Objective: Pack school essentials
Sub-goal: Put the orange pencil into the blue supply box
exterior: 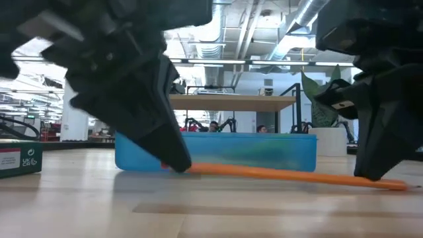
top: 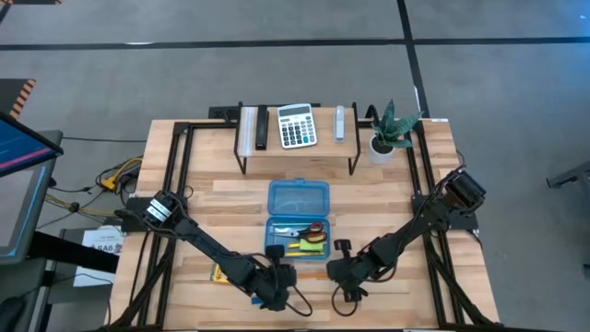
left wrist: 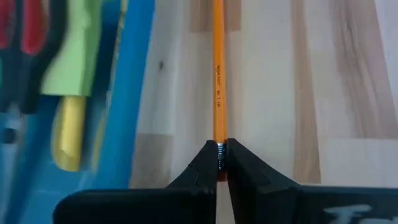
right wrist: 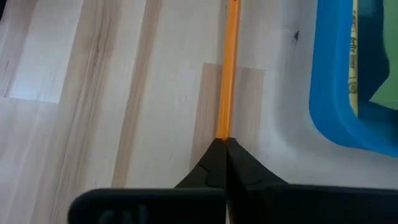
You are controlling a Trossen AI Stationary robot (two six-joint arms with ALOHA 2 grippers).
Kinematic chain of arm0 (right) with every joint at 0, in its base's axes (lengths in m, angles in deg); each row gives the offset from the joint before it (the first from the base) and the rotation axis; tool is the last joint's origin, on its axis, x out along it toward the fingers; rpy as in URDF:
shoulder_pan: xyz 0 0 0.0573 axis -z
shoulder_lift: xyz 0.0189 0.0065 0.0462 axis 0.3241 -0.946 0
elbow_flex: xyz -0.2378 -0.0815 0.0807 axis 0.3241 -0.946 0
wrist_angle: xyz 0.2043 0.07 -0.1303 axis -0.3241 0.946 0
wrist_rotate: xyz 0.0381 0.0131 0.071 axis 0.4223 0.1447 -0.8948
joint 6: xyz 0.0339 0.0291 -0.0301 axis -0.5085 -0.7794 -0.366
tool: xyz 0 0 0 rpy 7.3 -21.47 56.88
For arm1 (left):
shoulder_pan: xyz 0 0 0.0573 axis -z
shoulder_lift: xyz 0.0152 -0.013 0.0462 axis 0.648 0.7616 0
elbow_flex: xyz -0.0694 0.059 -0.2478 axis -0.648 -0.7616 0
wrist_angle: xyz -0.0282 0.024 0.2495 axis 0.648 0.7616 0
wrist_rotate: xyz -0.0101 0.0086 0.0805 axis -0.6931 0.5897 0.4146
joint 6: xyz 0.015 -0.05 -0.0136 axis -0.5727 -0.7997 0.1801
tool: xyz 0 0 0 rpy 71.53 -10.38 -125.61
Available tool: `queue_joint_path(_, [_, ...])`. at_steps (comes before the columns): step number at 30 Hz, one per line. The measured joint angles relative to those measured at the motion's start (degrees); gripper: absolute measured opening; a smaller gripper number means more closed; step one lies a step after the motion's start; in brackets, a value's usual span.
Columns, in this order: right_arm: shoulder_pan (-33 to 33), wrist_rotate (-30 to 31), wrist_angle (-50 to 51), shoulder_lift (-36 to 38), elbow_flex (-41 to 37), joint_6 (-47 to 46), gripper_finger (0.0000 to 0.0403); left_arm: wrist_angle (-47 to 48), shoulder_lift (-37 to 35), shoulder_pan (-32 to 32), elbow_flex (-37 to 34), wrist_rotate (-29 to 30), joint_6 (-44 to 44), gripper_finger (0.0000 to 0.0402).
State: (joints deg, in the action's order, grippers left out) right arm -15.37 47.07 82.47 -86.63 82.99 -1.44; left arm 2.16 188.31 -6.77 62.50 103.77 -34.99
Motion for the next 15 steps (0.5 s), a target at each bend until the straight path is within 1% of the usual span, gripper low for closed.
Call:
queue_joint_path(10, [0.0, 0.0, 7.0, 0.6, 6.4, 2.3, 0.0004, 5.2, -0.2, 0.0, 4.6, 1.0, 1.3, 0.0])
queue_joint_path(12, [0.0, 0.6, 9.2, 1.8, 7.2, 2.7, 0.0007, 7.5, -0.2, 0.0, 5.4, 1.0, 1.3, 0.0001])
queue_joint_path(15, [0.0, 1.9, 9.7, 4.3, 7.7, 2.9, 0.0014, 9.9, -0.2, 0.0, 6.6, 1.7, 1.3, 0.0002])
